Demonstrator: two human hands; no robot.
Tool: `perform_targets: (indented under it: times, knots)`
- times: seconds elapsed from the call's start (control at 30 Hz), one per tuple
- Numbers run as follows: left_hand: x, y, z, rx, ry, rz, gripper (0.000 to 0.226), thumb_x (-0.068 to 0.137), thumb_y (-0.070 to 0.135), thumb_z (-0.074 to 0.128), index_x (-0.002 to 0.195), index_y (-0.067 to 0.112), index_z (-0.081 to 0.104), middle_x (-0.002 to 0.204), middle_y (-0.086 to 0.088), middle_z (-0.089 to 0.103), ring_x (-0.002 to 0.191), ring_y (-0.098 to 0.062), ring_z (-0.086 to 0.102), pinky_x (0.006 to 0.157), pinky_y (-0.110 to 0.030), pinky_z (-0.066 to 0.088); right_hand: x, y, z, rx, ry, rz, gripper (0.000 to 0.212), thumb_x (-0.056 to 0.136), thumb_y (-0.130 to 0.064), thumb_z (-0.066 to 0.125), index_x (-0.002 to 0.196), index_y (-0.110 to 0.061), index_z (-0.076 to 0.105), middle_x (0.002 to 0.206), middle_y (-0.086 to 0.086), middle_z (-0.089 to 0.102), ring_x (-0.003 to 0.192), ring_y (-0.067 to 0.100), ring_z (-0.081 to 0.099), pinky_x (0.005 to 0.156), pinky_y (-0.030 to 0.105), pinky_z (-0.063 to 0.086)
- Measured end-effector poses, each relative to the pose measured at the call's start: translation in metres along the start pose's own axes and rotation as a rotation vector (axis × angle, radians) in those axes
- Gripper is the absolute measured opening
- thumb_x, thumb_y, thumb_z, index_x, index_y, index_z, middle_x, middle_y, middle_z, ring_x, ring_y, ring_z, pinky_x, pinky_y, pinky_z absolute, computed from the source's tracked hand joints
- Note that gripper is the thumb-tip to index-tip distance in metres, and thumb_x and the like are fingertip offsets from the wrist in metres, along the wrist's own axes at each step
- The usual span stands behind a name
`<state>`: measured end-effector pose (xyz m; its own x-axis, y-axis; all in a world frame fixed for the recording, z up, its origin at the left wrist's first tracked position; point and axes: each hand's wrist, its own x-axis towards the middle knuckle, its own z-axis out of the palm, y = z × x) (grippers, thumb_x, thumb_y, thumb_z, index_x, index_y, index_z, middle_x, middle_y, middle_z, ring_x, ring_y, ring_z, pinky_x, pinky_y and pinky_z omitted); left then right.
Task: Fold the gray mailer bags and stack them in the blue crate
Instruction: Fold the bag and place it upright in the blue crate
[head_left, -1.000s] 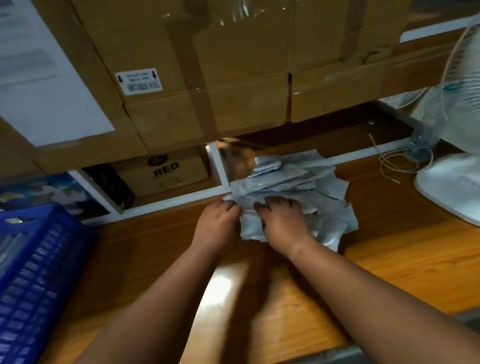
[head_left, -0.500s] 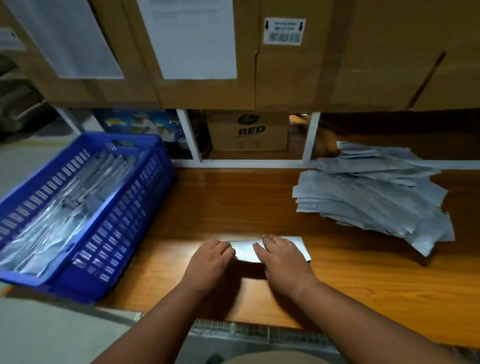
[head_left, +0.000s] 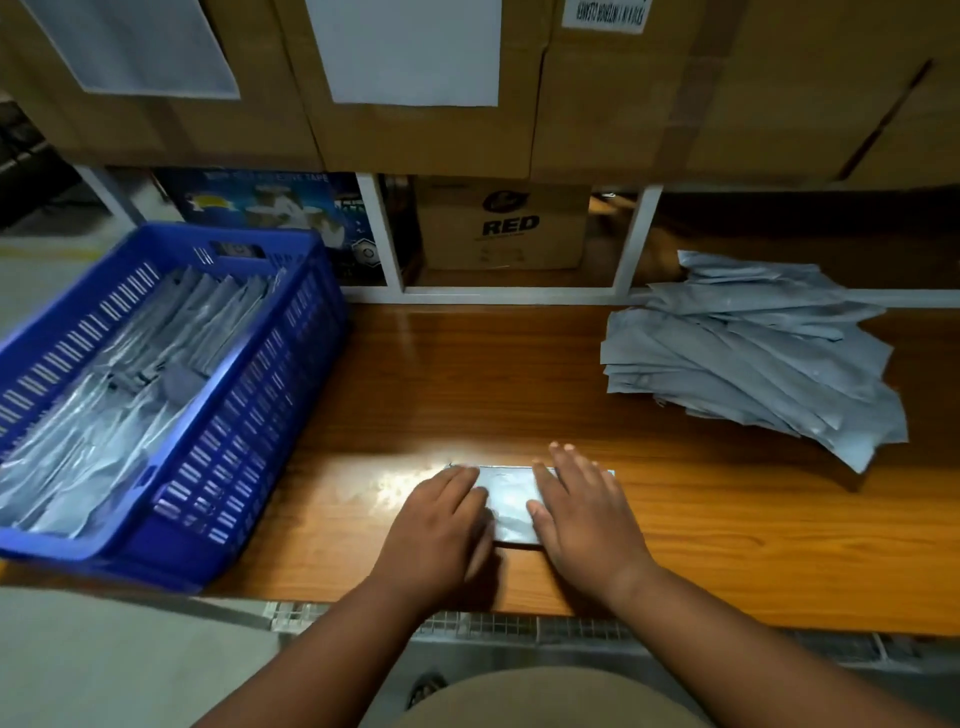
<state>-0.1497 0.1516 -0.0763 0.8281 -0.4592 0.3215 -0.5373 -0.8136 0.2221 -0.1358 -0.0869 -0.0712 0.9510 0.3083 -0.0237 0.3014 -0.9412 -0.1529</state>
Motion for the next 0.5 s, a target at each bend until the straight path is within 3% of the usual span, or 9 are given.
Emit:
perform_targets:
  times: [0.1,0.23,0.4,0.5]
  knots:
    - [0.027,0.02,0.018,-0.054,-0.016,0.041,0.045,0.106,0.032,0.048,0.136,0.003,0.065,0.149,-0.02,0.058,0.137,-0.038,0.055,0.116,-0.05,0.046,0.006,0.013,-0.004,-0.027,-0.041,0.069,0.065,0.11,-0.054,0.028,0.166,-0.022,0.032,0.177,0.011,0.02,0.164,0.03,0.013,0.132,0.053,0.014]
    - [0.058,0.04,0.042,-0.084,-0.22,0.024,0.064,0.097,0.033,0.046,0.154,0.004,0.05,0.16,-0.021,0.048,0.149,-0.038,0.045,0.12,-0.055,0.042,0.007,0.022,0.004,0.007,-0.127,0.108,0.068,0.112,-0.049,0.026,0.171,-0.023,0.006,0.179,0.007,-0.005,0.165,0.026,-0.011,0.133,0.053,-0.001]
    - [0.072,0.041,0.07,-0.084,-0.318,-0.025,0.065,0.102,0.038,0.044,0.159,0.007,0.045,0.166,-0.018,0.04,0.156,-0.035,0.035,0.124,-0.056,0.035,0.004,0.03,0.02,0.067,-0.124,0.108,0.068,0.109,-0.045,0.012,0.171,-0.02,0.004,0.179,0.004,-0.006,0.165,0.021,-0.011,0.132,0.047,-0.004]
    - [0.07,0.04,0.074,-0.01,-0.326,-0.012,0.068,0.104,0.042,0.037,0.163,0.008,0.037,0.171,-0.018,0.031,0.161,-0.033,0.024,0.129,-0.053,0.024,0.004,0.032,0.026,0.048,-0.102,0.092,0.073,0.105,-0.048,0.008,0.171,-0.019,0.01,0.179,0.006,-0.001,0.165,0.023,-0.007,0.132,0.05,0.0]
